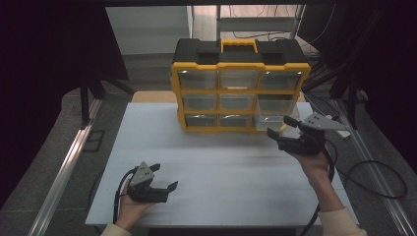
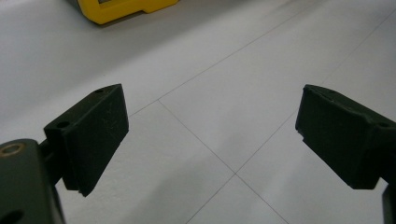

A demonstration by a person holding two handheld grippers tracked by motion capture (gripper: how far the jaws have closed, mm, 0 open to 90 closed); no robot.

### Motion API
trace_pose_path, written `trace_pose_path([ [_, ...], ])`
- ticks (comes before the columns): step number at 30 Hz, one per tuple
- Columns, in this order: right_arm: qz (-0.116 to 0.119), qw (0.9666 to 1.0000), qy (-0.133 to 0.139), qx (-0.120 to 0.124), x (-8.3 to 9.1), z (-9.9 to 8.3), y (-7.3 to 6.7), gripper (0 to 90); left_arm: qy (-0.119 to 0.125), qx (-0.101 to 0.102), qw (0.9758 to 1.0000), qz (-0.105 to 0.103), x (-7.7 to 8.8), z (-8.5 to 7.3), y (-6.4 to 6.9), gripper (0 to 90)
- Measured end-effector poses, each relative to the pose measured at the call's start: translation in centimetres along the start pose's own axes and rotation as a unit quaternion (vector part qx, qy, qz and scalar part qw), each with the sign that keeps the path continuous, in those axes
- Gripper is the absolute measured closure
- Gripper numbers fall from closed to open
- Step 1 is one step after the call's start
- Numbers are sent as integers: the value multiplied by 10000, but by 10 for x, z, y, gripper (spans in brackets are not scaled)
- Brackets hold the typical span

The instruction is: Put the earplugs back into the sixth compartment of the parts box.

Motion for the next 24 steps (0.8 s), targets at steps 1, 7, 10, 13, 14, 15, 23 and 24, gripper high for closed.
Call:
trace_pose_path([
  [1,17,10000,-6,29,1,-5,-3,246,14,6,10000,-6,0,0,0,94],
  [7,342,9988,-341,118,0,-48,-28,239,30,5,10000,-26,1,1,1,94],
  [10,403,9976,-541,122,-3,-72,-35,229,28,2,10000,0,2,0,0,93],
  [13,445,9965,-710,-2,-4,-93,-37,224,33,14,10000,12,2,0,-1,93],
  [14,476,9961,-739,-51,-4,-100,-37,223,30,19,10000,9,2,0,-1,93],
  [15,476,9959,-763,-83,-5,-106,-36,219,27,16,10000,10,1,0,-1,93],
  [23,414,9941,-970,-262,-6,-139,-26,187,49,35,10000,16,3,1,-3,93],
  [24,372,9943,-953,-290,-4,-143,-23,187,50,37,10000,12,3,1,-3,93],
])
Point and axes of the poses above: each handheld gripper's, and its own axes: x roughly backward along the jaws, z roughly out of its top, y roughly to its right, the point moved 10 cm from there along -x, roughly forward along the jaws, and after that the axes turned 14 degrees about -y, right-handed, at the moved point
